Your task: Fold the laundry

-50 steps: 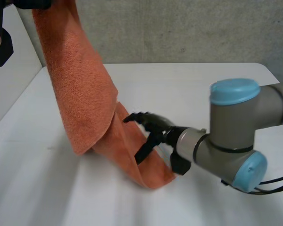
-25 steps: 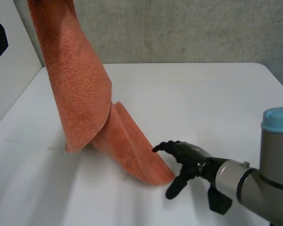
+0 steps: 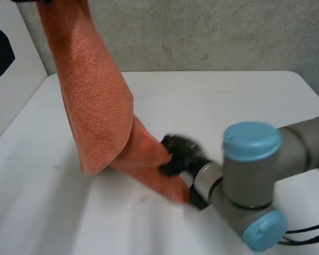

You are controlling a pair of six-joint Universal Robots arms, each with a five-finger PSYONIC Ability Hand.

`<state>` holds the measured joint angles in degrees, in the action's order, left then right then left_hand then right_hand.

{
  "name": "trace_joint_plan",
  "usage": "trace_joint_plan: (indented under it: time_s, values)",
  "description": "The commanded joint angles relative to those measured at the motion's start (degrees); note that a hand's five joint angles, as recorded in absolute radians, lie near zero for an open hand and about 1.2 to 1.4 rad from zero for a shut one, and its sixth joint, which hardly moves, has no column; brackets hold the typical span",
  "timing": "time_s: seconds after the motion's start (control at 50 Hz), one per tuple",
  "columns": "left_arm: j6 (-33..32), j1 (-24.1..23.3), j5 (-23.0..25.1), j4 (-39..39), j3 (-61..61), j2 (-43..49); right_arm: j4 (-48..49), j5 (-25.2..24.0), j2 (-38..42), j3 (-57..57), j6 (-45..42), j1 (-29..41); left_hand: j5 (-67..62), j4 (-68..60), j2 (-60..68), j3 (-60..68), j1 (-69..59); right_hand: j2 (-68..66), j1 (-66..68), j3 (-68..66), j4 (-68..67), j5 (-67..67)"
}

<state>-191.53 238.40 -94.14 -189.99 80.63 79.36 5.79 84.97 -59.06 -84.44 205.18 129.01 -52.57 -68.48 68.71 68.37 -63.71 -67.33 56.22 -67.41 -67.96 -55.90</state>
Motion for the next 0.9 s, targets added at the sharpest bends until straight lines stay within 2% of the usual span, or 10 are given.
trace_joint_plan:
  time_s: [0.02,0.12,0.2,0.3,0.42,0.6,0.66,0.68,0.78,0.9]
  values:
    - [2.99,8.3,0.62,0.67,4.53,0.62,3.61,2.49,-19.3,-5.29,-26.8,-19.9,-17.43,-11.52,11.29,11.63,-16.29,-12.67,23.78,-12.59,-12.04,-14.1]
    - [7.3,12.52,4.65,0.76,9.97,2.46,1.95,-0.76,-24.86,-5.03,-35.28,-22.48,-17.43,-11.52,11.29,11.63,-16.29,-12.67,23.78,-12.59,-12.04,-14.1]
    - [9.76,16.12,9.66,0.67,14.1,6.14,-1.65,-2.7,-25.84,-4.86,-36.7,-22.66,-17.43,-11.52,11.29,11.63,-16.29,-12.67,23.78,-12.59,-12.04,-14.1]
    - [12.05,17.45,14.5,0.58,17.36,13.79,-5.08,-4.11,-26.46,-5.56,-36.7,-21.87,-17.43,-11.52,11.29,11.63,-16.29,-12.67,23.78,-12.59,-12.04,-14.1]
    - [12.23,18.07,16.18,0.94,19.21,20.91,-4.82,-3.41,-23.57,-7.41,-37.22,-21.6,-17.43,-11.52,11.29,11.63,-16.29,-12.67,23.78,-12.59,-12.04,-14.1]
    - [11.44,24.74,16.44,0.76,24.31,26.81,-4.73,-3.41,-18.55,-8.64,-37.14,-22.22,-17.43,-11.52,11.29,11.63,-16.29,-12.67,23.78,-12.59,-12.04,-14.1]
    - [11.18,24.66,16.44,1.02,25.01,26.38,-3.25,-3.41,-18.11,-9.51,-37.14,-22.04,11.89,17.79,-18.03,-17.69,13.03,-12.67,23.78,-12.59,-12.04,-14.1]
    - [10.65,24.22,16.44,1.55,25.1,25.68,-2.89,-3.41,-17.93,-9.69,-37.14,-21.96,29.3,35.21,-35.45,-35.11,30.45,-12.67,23.78,-12.59,-12.04,-14.1]
    - [8.63,22.21,16.53,6.56,24.93,16.98,-1.92,-3.41,-16.96,-10.13,-37.05,-21.52,48.3,54.21,-54.44,-54.1,49.44,-12.67,23.78,-12.59,-12.04,-14.1]
    - [8.36,14.74,15.83,7.27,25.01,8.72,-1.92,-3.41,-16.87,-10.83,-37.14,-21.43,49.33,55.24,-55.47,-55.13,50.47,-12.67,23.78,-12.59,-12.04,-14.1]
